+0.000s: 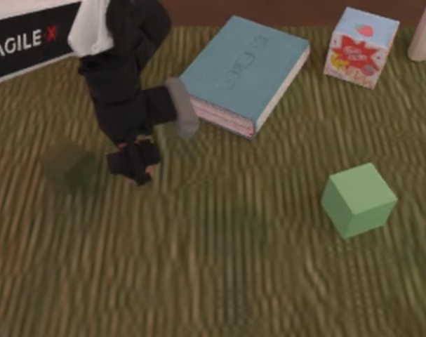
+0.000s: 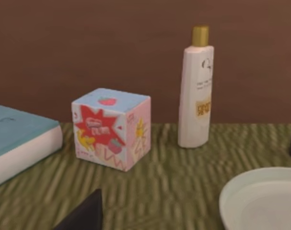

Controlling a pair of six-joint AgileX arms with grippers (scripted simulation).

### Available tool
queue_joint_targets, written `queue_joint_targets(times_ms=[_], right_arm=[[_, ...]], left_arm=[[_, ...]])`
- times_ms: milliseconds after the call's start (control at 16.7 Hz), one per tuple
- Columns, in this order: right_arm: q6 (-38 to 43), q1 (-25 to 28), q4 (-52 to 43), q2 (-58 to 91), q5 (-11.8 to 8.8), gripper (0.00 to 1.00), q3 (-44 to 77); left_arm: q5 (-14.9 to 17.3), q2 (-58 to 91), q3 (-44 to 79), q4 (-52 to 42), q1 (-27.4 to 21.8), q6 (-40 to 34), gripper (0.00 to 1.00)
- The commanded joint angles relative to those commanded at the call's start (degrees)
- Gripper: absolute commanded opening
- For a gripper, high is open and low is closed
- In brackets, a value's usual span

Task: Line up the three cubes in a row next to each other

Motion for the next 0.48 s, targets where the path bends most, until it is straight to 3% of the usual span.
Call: queue_joint_targets(times_ms=[180, 480], right_arm=[[0.0, 0.0, 0.0, 0.0, 0.0, 1.00, 0.0], [0.0, 0.0, 0.0, 0.0, 0.0, 1.00, 0.0]], left_arm=[[-0.1, 2.6, 4.1, -2.2, -3.5, -1.2, 0.00], [-0.2, 11.2, 21.6, -9.6, -15.8, -5.8, 0.00]])
